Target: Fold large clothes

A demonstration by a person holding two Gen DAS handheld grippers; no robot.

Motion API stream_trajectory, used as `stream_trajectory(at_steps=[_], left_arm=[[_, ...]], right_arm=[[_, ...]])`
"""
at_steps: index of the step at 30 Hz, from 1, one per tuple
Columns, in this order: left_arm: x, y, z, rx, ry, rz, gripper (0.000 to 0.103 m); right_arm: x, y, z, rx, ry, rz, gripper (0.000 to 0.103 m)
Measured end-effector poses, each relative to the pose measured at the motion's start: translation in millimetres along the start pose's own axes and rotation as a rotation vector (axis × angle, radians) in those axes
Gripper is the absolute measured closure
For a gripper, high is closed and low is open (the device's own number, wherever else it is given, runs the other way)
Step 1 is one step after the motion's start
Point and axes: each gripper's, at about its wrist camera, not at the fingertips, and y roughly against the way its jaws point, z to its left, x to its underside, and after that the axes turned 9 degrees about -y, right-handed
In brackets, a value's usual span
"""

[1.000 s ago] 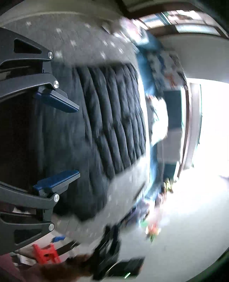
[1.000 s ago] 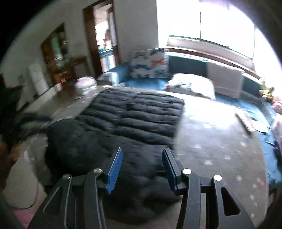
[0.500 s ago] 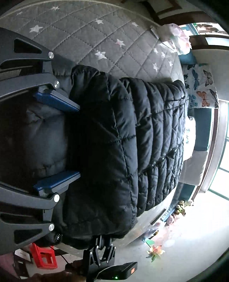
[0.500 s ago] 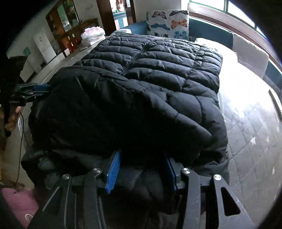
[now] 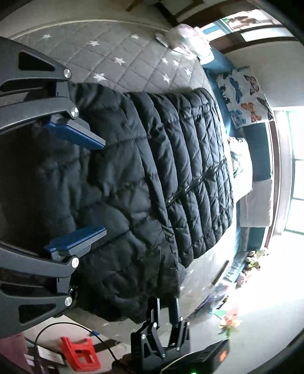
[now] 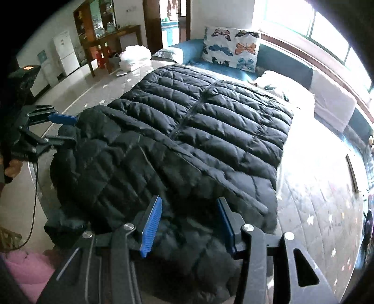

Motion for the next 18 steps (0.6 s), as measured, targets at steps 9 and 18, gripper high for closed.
stream_trajectory(at_steps=[9,18], left_arm=[[-7.0,-30.9,0.1,-0.001,-0.028,0.034,0.032],[-4.0,-50.4,0.6,0.001,-0.051,0.057,0.030]], right_arm=[[13.8,-42.1,-18.3,-0.009,-0.040,0.089,0.051],[22.1,-56.0,-21.4,-0.021,-0.023,0.101,0.051]])
